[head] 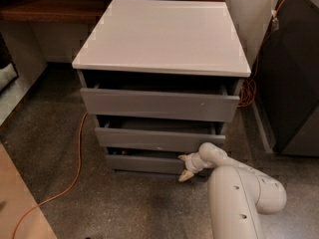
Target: Pick blue plastic bottle from bottom drawer and place on counter
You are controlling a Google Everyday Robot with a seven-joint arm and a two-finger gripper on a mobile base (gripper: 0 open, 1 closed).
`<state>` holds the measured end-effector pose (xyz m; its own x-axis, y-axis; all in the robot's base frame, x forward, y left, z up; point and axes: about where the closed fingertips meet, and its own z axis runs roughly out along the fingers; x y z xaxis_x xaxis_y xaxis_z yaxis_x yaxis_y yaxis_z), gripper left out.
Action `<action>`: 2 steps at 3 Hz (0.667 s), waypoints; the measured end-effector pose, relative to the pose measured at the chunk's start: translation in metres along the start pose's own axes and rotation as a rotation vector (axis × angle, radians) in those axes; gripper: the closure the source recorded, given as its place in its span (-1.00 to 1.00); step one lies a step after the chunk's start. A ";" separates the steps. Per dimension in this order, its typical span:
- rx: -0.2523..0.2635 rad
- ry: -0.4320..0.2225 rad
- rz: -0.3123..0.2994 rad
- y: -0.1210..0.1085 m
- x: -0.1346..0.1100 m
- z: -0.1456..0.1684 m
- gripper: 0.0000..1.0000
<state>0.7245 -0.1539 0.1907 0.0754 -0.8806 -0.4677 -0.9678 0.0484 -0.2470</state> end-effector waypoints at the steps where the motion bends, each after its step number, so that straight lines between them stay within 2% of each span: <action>1: 0.003 0.001 0.017 0.002 0.004 0.004 -0.05; 2: -0.001 -0.001 0.029 0.009 0.007 0.006 0.42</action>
Offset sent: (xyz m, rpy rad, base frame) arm -0.0189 -0.0075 -0.0121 0.0124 0.0229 -0.0378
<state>0.7173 -0.1568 0.1803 0.0474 -0.8782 -0.4759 -0.9698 0.0737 -0.2326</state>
